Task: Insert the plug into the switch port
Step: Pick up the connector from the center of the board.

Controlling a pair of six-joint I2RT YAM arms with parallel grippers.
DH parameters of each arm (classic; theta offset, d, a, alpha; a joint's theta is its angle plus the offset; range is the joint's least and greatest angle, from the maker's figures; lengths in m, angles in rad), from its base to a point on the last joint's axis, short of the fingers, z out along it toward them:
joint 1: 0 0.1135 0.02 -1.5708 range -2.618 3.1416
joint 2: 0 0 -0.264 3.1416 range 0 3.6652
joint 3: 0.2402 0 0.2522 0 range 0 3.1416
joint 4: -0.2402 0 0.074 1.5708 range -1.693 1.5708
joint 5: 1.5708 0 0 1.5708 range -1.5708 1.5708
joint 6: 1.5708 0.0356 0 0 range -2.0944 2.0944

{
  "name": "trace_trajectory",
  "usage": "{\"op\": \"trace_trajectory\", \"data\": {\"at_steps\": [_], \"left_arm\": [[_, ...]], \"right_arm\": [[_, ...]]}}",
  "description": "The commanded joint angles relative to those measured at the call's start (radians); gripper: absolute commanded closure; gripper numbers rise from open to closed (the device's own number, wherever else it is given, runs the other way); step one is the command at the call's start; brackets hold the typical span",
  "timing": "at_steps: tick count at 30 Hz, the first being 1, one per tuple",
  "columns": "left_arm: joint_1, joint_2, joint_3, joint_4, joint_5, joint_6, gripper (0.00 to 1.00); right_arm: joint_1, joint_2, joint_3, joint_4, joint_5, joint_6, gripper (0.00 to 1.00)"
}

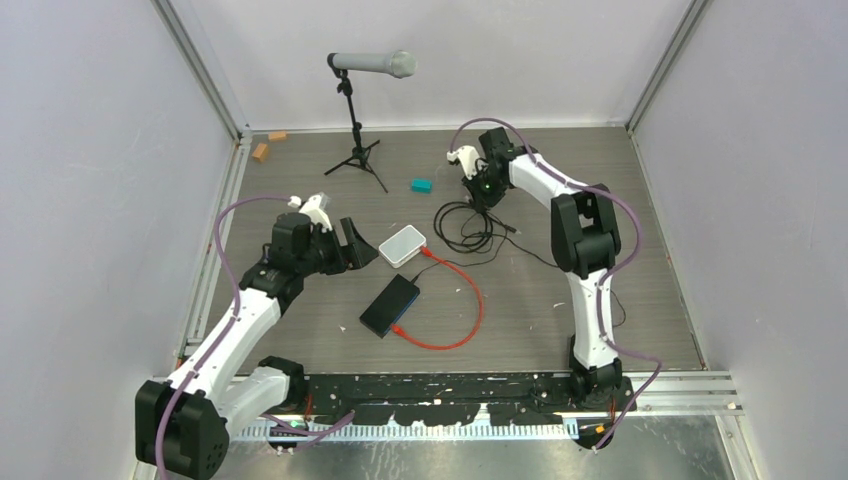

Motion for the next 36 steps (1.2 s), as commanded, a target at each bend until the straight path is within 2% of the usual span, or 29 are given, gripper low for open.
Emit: {"op": "trace_trajectory", "data": {"at_steps": [1,8,19,29,33,36], "left_arm": [[0.000,-0.032,0.027,0.001,-0.002,0.022,0.22],[0.000,-0.041,0.045,-0.015,0.000,0.020,0.22],[0.000,-0.112,0.070,-0.036,-0.024,0.012,0.21],[-0.001,-0.235,0.080,-0.009,-0.005,-0.031,0.16],[0.000,-0.246,0.062,-0.025,-0.003,-0.051,0.16],[0.000,-0.247,0.043,-0.023,-0.005,-0.070,0.16]], "right_arm": [[0.018,-0.226,-0.055,0.171,0.057,0.034,1.00],[0.085,-0.473,-0.145,0.287,0.171,0.004,1.00],[0.158,-0.739,-0.235,0.412,0.372,0.045,0.99],[0.242,-0.964,-0.150,0.274,0.311,0.078,1.00],[0.344,-1.044,-0.129,0.169,0.314,0.064,1.00],[0.469,-1.099,-0.132,0.080,0.390,0.047,1.00]]}}
